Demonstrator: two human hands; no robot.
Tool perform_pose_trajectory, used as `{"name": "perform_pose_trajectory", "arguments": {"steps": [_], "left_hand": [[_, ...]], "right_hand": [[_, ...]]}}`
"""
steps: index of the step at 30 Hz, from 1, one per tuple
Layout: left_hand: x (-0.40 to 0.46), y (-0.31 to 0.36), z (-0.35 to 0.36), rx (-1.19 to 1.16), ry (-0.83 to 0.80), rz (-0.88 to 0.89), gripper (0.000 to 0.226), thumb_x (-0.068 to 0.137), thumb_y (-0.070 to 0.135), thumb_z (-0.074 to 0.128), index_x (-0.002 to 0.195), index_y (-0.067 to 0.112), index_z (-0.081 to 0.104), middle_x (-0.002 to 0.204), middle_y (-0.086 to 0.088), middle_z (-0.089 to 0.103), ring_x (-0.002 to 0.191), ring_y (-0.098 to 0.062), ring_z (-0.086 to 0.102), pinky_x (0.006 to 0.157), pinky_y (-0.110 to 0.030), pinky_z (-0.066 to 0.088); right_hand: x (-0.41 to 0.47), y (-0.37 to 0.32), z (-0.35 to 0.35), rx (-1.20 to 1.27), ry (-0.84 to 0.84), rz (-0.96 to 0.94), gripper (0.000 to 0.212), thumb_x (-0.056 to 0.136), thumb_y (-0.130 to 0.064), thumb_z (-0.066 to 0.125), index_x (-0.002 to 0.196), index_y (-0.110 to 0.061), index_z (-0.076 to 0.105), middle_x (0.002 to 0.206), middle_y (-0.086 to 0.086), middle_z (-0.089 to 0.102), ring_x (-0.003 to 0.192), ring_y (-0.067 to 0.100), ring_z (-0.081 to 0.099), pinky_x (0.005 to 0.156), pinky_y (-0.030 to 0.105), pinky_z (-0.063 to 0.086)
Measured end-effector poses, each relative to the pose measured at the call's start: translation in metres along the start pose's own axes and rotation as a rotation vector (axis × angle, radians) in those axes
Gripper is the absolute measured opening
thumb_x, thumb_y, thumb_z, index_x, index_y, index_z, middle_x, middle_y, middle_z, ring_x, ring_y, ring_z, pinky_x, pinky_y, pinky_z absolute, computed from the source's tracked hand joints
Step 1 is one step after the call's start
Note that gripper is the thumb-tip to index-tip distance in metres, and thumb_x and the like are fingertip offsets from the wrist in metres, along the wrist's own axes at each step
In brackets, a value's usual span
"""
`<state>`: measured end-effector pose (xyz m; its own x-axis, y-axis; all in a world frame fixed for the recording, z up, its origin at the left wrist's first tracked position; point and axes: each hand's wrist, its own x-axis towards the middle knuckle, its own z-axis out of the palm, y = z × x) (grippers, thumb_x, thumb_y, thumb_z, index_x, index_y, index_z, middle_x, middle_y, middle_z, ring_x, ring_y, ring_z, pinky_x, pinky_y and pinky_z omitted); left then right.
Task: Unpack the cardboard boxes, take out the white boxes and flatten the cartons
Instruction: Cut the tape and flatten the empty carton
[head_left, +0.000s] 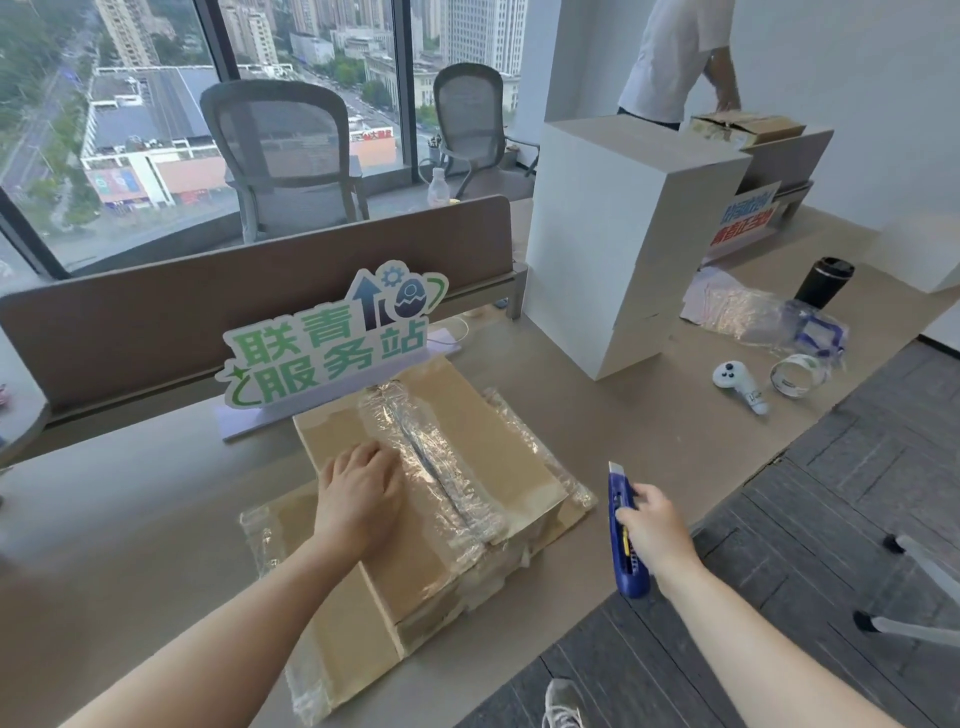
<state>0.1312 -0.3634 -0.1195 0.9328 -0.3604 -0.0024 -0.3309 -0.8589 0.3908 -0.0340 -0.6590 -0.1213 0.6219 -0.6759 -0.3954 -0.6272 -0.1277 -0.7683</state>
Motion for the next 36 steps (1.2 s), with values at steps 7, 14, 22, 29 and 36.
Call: {"name": "perform_pose_trajectory", "arguments": {"steps": [7, 14, 22, 29, 36], "left_hand": [[0.064, 0.0, -0.002, 0.113, -0.051, -0.215, 0.05, 0.103, 0.042, 0.03, 0.151, 0.032, 0.031, 0.164, -0.004, 0.016, 0.151, -0.026, 0.01, 0.12, -0.047, 0.005], [0.105, 0.001, 0.0, 0.127, -0.005, -0.434, 0.06, 0.1, 0.042, 0.034, 0.156, 0.029, 0.016, 0.165, 0.0, 0.012, 0.151, -0.025, 0.007, 0.12, -0.048, 0.008], [0.118, 0.003, 0.014, 0.148, 0.098, -0.56, 0.053, 0.098, 0.046, 0.043, 0.146, 0.025, 0.041, 0.152, -0.006, 0.04, 0.144, -0.026, 0.025, 0.118, -0.044, 0.01], [0.118, 0.0, 0.012, 0.128, 0.12, -0.539, 0.05, 0.093, 0.047, 0.052, 0.139, 0.025, 0.049, 0.143, -0.006, 0.049, 0.137, -0.027, 0.035, 0.116, -0.041, 0.014], [0.118, -0.005, 0.004, 0.079, 0.071, -0.511, 0.051, 0.094, 0.045, 0.049, 0.141, 0.023, 0.048, 0.141, -0.006, 0.05, 0.134, -0.028, 0.038, 0.115, -0.04, 0.018]], "right_hand": [[0.133, -0.015, 0.007, -0.318, -0.136, -0.079, 0.014, 0.088, -0.01, 0.055, 0.093, -0.022, 0.06, 0.09, 0.004, 0.068, 0.081, 0.025, 0.064, 0.071, 0.035, 0.05], [0.234, -0.025, 0.011, -0.488, -0.236, -0.151, 0.013, 0.089, -0.007, 0.049, 0.088, -0.007, 0.061, 0.083, 0.014, 0.066, 0.077, 0.032, 0.062, 0.059, 0.031, 0.038], [0.291, -0.026, 0.01, -0.576, -0.305, -0.175, 0.006, 0.092, -0.015, 0.055, 0.092, -0.016, 0.061, 0.086, 0.004, 0.065, 0.075, 0.023, 0.058, 0.06, 0.029, 0.042], [0.276, -0.029, 0.018, -0.601, -0.149, -0.179, 0.017, 0.095, -0.026, 0.054, 0.102, -0.011, 0.06, 0.106, 0.011, 0.058, 0.098, 0.035, 0.058, 0.083, 0.038, 0.049], [0.165, -0.155, 0.117, -0.24, -0.306, -0.983, 0.024, 0.092, -0.006, 0.054, 0.111, -0.009, 0.068, 0.105, 0.003, 0.065, 0.097, 0.02, 0.058, 0.079, 0.03, 0.046]]}}
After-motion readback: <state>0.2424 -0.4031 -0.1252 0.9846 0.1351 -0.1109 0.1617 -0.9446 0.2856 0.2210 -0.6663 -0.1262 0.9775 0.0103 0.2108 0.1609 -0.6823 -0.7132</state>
